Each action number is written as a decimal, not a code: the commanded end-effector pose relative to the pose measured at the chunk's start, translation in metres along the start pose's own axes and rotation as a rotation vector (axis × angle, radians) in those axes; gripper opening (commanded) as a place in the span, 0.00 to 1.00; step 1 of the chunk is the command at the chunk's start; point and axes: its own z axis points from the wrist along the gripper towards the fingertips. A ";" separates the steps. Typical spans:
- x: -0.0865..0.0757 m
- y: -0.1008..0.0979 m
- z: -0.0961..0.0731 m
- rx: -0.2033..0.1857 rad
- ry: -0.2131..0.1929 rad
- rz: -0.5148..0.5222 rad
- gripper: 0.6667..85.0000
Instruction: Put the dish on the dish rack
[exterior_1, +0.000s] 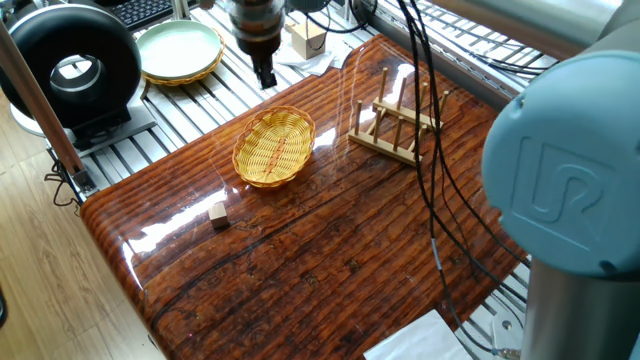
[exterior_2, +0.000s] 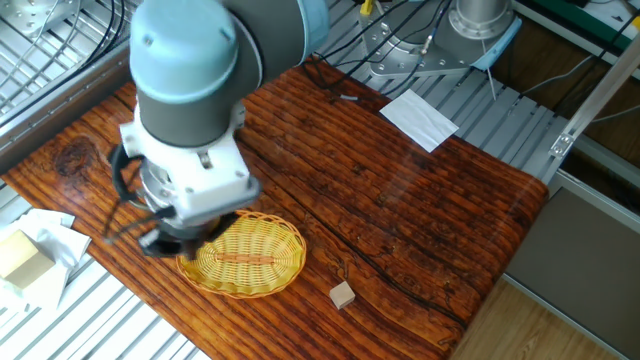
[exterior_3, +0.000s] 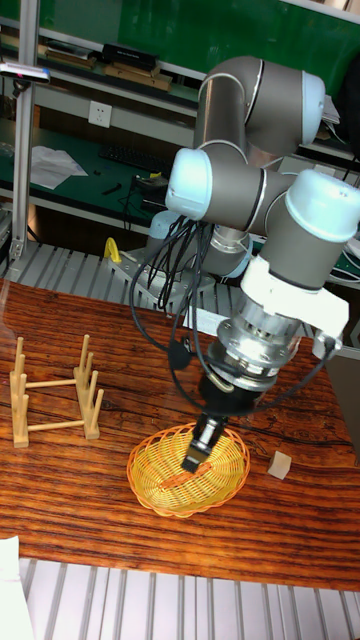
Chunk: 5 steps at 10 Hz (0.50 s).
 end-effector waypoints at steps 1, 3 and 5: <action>-0.013 0.029 0.005 -0.113 -0.033 -0.147 0.22; -0.020 0.032 0.008 -0.126 -0.054 -0.158 0.28; -0.016 0.029 0.009 -0.117 -0.053 -0.151 0.27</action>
